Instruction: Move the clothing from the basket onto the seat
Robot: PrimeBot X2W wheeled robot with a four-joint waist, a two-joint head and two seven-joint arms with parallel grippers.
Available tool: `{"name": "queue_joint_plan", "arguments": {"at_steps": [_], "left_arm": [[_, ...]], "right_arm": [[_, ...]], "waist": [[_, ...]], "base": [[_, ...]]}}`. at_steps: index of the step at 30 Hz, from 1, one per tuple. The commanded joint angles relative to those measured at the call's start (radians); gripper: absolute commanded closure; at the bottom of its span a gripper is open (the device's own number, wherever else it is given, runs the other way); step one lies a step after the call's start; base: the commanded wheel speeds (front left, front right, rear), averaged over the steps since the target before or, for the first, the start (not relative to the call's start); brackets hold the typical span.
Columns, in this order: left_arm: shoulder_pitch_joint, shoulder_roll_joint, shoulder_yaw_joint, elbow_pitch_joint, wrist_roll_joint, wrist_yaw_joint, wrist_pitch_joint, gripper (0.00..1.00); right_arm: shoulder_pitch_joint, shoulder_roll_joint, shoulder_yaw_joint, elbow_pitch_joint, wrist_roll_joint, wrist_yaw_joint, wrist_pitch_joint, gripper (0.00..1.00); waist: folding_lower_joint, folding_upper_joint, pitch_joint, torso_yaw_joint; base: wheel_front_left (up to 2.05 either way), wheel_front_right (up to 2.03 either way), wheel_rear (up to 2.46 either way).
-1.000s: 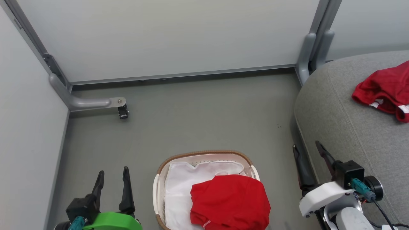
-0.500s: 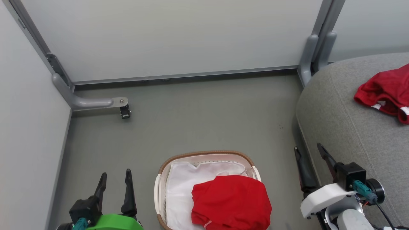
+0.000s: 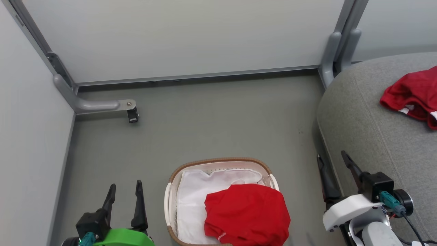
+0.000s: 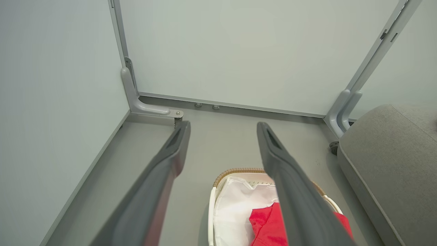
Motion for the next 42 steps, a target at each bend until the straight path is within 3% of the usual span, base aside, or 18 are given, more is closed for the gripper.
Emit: {"name": "queue_joint_plan", "arguments": {"at_steps": [1, 8, 15, 32, 42], "left_arm": [[-0.016, 0.000, 0.000, 0.002, 0.009, -0.004, -0.001, 0.00], [-0.092, 0.000, -0.044, 0.016, 0.037, -0.022, -0.001, 0.00], [-0.263, -0.001, -0.130, 0.091, 0.078, -0.038, 0.004, 0.00], [-0.701, 0.012, -0.327, 0.471, 0.223, -0.073, 0.105, 0.00], [-0.816, 0.054, -0.428, 0.667, 0.258, -0.094, 0.175, 0.00]], "right_arm": [[-0.012, -0.004, -0.005, -0.007, -0.005, -0.001, -0.002, 0.00], [-0.044, -0.004, -0.024, -0.033, -0.025, -0.001, -0.002, 0.00], [-0.118, -0.004, -0.026, -0.069, -0.047, -0.001, -0.002, 0.00], [-0.338, -0.003, -0.010, -0.165, 0.006, -0.001, -0.002, 0.00], [-0.407, -0.003, 0.011, -0.239, 0.052, -0.001, -0.002, 0.00]], "waist": [[0.0001, 0.0000, 0.012, 0.001], [0.0001, 0.0000, 0.081, 0.005], [0.0001, 0.0000, 0.234, -0.017], [0.0001, 0.0000, 0.672, -0.195], [0.0001, 0.0000, 0.804, -0.264]], "base": [[0.00, 0.00, 0.00], [0.00, 0.00, 0.00], [0.00, 0.00, 0.00], [0.00, 0.00, 0.00], [0.00, 0.00, 0.00]]}}
